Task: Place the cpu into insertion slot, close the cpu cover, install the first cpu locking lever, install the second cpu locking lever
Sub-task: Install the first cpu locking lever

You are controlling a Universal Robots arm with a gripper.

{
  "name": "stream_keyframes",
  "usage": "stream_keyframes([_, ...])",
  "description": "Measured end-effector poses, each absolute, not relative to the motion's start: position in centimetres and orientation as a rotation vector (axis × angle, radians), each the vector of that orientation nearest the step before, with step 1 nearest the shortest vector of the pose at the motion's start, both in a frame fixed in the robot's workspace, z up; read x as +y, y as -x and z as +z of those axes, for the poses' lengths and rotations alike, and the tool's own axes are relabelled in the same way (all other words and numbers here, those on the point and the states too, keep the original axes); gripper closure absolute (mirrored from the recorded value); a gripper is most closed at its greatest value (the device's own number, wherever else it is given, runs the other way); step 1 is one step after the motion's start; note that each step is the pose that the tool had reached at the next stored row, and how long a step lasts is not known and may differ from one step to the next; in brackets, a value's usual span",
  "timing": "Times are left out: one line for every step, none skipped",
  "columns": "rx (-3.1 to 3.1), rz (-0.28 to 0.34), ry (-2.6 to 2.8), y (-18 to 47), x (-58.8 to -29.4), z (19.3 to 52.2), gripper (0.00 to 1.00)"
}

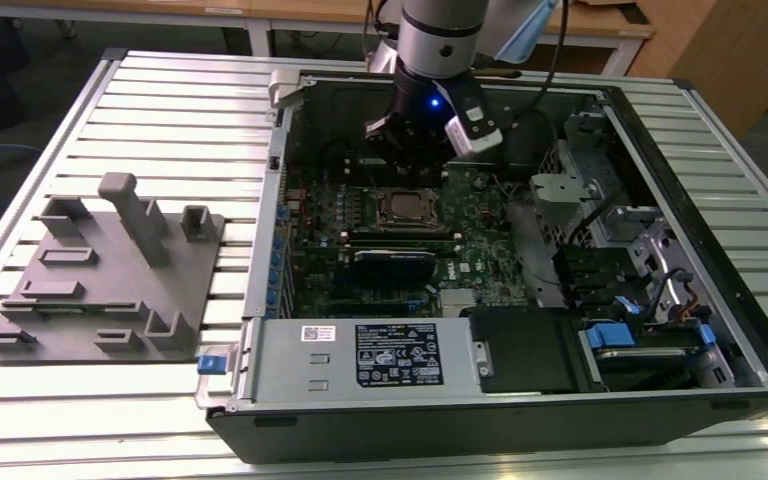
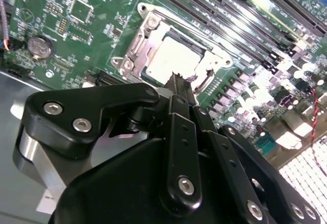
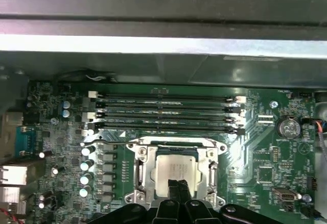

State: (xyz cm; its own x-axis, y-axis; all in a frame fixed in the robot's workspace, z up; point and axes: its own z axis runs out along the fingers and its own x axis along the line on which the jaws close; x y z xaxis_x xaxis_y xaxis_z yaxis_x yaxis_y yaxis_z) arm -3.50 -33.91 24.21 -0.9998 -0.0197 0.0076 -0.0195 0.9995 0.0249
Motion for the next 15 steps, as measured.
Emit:
stream_keyframes([-3.133, -0.039, -0.031, 3.66, -33.91, 24.2, 0.9])
stream_keyframes([-3.133, -0.039, -0.031, 3.78, -33.9, 24.19, 0.9])
stream_keyframes([-3.133, -0.039, -0.031, 3.88, -33.9, 24.18, 0.9])
stream_keyframes([-3.133, -0.039, -0.031, 3.93, -33.9, 24.18, 0.9])
stream_keyframes([-3.133, -0.039, -0.031, 3.95, -33.9, 24.17, 0.9])
stream_keyframes([-3.133, -0.039, -0.031, 3.97, -33.91, 24.17, 0.9])
stream_keyframes([-3.133, -0.039, -0.031, 4.03, -33.91, 24.16, 0.9])
stream_keyframes([-3.133, -0.039, -0.031, 4.08, -33.91, 24.17, 0.9])
stream_keyframes([-3.133, -0.039, -0.031, 4.1, -33.9, 24.16, 0.9])
stream_keyframes([-3.133, -0.039, -0.031, 4.11, -33.91, 24.17, 0.9])
stream_keyframes([-3.133, -0.039, -0.031, 4.13, -33.91, 24.16, 0.9])
stream_keyframes([-3.133, -0.039, -0.031, 4.17, -33.91, 24.16, 0.9])
stream_keyframes([-3.133, -0.039, -0.031, 4.23, -33.91, 24.16, 0.9])
stream_keyframes([-3.133, -0.039, -0.031, 4.3, -33.91, 24.16, 0.9])
stream_keyframes([-3.133, -0.039, -0.031, 4.35, -33.91, 24.16, 0.9])
